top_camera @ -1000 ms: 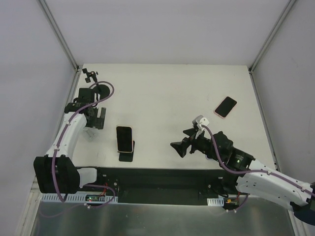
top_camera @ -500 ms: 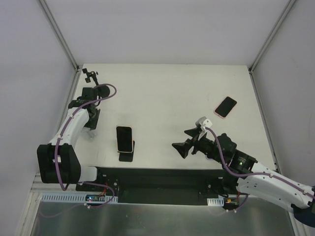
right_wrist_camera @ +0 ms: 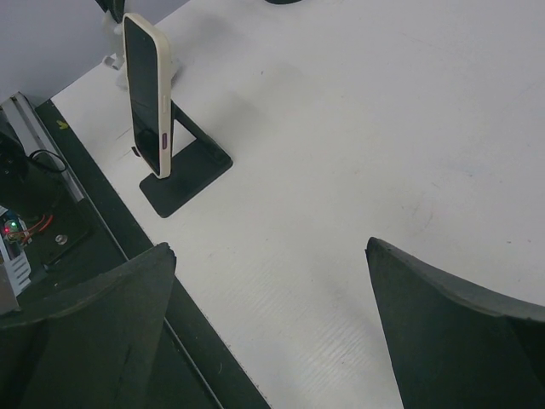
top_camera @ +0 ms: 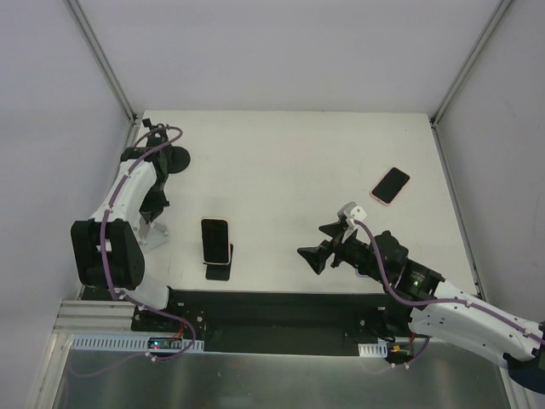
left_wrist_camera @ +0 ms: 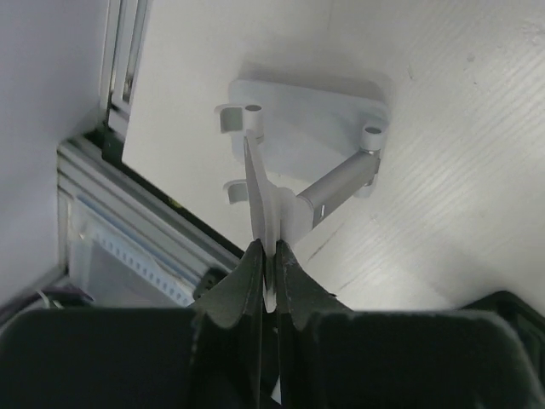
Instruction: Place the phone on the phone stand
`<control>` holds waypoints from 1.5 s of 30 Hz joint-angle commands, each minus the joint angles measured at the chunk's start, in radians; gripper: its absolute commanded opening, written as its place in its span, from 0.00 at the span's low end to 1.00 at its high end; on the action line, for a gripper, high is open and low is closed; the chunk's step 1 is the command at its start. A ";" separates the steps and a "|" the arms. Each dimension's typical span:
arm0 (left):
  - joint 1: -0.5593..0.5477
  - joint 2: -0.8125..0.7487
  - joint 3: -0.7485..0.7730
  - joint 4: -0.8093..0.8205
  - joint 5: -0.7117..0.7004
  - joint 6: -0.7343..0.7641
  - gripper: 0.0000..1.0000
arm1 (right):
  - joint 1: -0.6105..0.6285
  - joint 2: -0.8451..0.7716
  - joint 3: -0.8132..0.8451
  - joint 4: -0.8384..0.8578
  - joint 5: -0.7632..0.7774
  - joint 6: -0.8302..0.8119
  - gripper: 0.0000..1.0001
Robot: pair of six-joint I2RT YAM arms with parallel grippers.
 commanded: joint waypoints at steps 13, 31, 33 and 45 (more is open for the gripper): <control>0.018 -0.201 -0.021 -0.506 0.266 -1.224 0.00 | -0.006 0.003 0.014 0.036 0.029 -0.006 0.97; 0.017 -0.177 -0.074 -0.506 0.333 -1.312 0.00 | -0.009 0.038 0.013 0.057 0.029 0.011 0.97; 0.017 -0.169 -0.092 -0.506 0.347 -1.324 0.00 | -0.009 0.040 0.013 0.057 0.034 0.008 0.97; 0.017 -0.156 -0.060 -0.503 0.313 -1.309 0.88 | -0.011 0.035 0.005 0.060 0.046 0.006 0.97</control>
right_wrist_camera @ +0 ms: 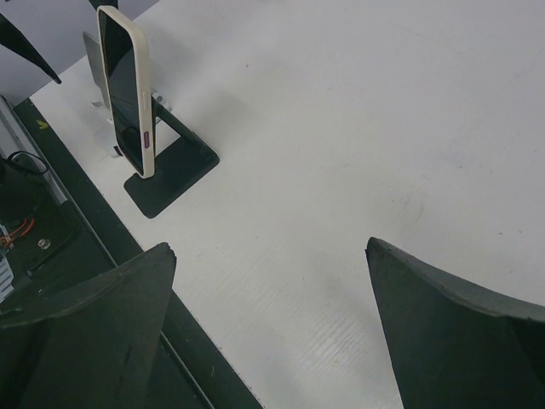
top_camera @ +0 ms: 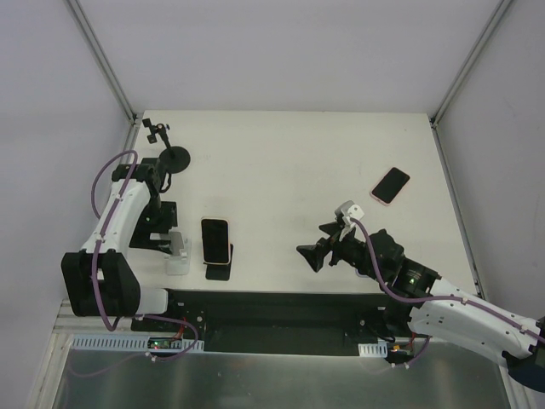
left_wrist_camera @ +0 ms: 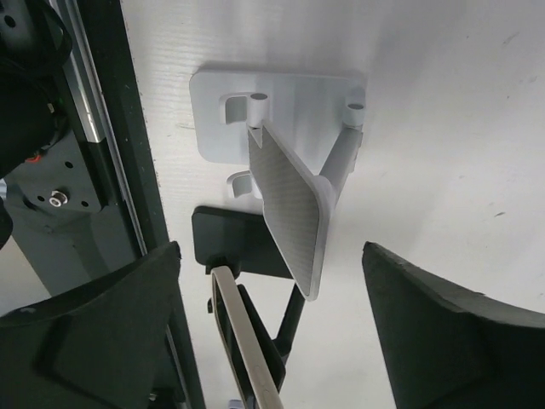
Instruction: Place the phone on the phone stand
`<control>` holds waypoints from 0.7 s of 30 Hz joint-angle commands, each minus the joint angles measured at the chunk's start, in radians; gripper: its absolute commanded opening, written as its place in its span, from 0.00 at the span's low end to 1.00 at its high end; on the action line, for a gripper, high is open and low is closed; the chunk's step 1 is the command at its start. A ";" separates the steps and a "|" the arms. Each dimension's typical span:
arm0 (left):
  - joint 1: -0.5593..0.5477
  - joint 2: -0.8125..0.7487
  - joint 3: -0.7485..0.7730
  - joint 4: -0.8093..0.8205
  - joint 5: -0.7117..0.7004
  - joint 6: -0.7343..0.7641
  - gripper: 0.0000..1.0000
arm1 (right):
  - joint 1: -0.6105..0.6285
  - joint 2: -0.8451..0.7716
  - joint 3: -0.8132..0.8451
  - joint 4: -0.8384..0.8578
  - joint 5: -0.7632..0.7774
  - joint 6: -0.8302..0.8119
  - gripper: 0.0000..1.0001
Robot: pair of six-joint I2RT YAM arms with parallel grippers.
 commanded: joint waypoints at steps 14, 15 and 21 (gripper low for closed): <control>-0.004 -0.320 0.090 0.127 -0.093 0.465 0.99 | -0.007 0.044 0.040 0.028 0.015 0.014 0.97; -0.004 -0.357 0.040 0.246 -0.038 0.553 0.99 | -0.007 0.053 0.060 0.017 0.015 0.019 0.97; -0.004 -0.637 -0.091 0.666 0.333 0.971 0.99 | -0.008 0.125 0.154 -0.205 0.153 0.104 0.97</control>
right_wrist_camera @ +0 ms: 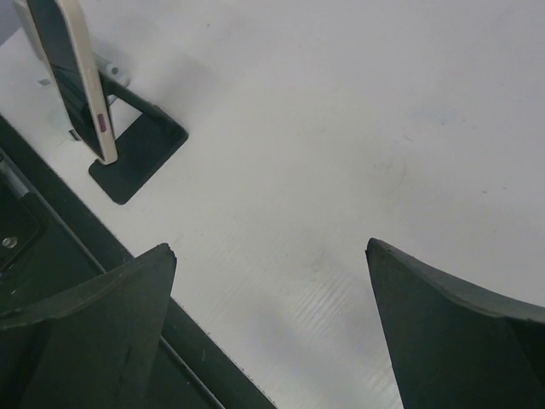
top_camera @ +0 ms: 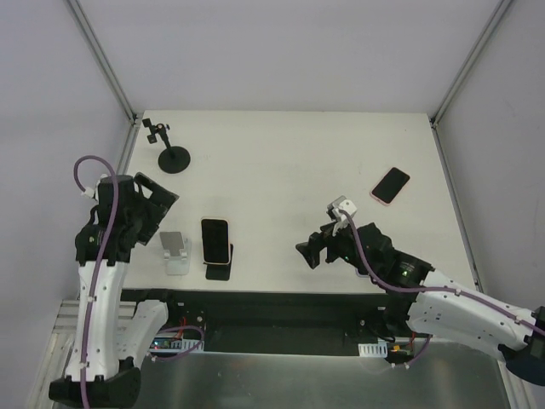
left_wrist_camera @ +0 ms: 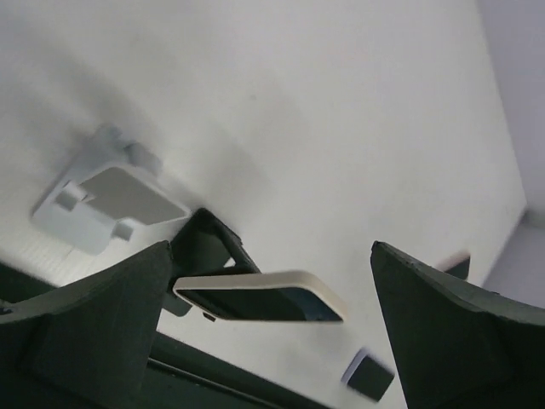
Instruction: Place the phone on the phone stand
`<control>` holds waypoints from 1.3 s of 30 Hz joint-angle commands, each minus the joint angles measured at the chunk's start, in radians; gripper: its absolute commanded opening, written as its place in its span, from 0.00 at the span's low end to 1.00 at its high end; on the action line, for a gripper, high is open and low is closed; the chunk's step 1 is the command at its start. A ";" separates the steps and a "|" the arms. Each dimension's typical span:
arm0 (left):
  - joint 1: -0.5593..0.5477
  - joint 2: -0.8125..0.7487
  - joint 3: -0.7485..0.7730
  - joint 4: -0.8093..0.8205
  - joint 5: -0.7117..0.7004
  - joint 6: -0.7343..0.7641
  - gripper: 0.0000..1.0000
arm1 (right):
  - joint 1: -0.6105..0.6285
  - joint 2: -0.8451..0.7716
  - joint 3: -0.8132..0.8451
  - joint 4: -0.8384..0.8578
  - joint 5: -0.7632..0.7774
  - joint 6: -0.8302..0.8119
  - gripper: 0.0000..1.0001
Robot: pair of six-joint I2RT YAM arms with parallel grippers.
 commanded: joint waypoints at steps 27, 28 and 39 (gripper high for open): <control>-0.201 -0.343 -0.140 0.411 0.526 0.751 0.99 | -0.898 0.077 0.129 -1.071 0.019 1.236 0.96; -0.206 -0.363 -0.158 0.428 0.506 0.752 0.99 | -0.909 0.084 0.131 -1.083 0.029 1.243 0.97; -0.255 -0.454 -0.215 0.456 0.461 0.758 0.99 | -1.014 0.279 0.180 -1.065 0.062 1.298 0.97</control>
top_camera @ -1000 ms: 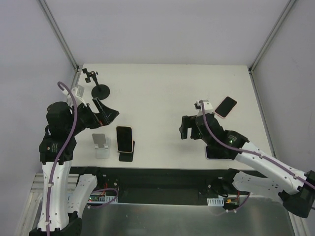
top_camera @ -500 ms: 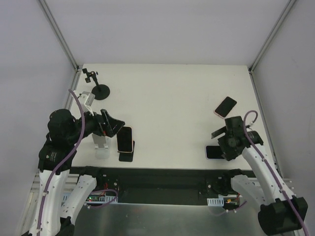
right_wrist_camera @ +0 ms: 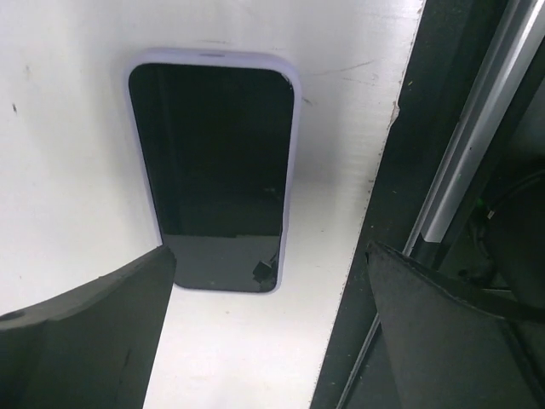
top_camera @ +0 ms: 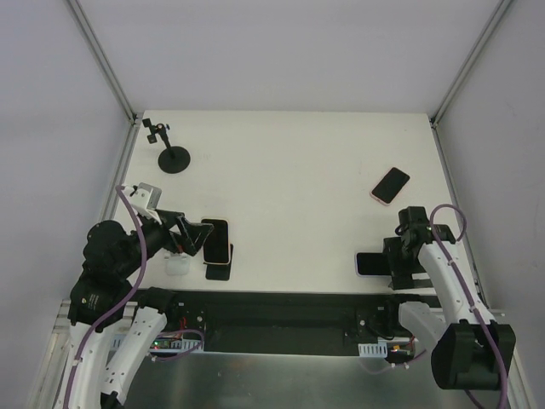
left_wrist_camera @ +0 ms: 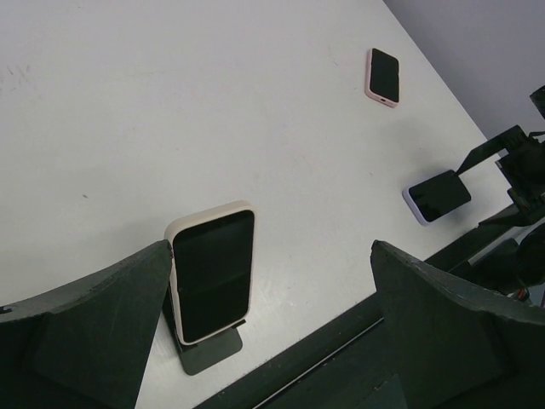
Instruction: Place the phone on the phone stand
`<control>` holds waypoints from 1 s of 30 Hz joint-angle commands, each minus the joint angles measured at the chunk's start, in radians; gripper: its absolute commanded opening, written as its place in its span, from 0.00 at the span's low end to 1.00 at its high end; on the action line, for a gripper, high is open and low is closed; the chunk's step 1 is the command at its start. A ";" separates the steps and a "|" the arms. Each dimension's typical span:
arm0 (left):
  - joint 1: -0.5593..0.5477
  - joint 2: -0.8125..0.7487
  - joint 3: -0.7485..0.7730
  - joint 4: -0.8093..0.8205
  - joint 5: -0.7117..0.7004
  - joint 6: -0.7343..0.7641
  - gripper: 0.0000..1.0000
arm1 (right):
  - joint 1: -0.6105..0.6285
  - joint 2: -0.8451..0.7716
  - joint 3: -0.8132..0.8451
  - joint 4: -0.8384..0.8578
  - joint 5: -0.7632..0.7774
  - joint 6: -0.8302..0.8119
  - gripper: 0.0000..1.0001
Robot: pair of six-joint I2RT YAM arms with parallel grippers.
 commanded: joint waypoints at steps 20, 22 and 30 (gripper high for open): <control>-0.055 0.069 0.040 0.039 0.010 0.027 0.99 | -0.058 0.207 0.012 0.140 0.012 0.101 0.97; -0.057 0.072 0.038 0.037 0.012 0.028 0.99 | -0.060 0.224 0.012 0.149 0.012 0.098 0.97; -0.058 0.089 0.044 0.037 0.010 0.028 0.99 | -0.068 0.253 -0.023 0.194 0.021 0.103 0.97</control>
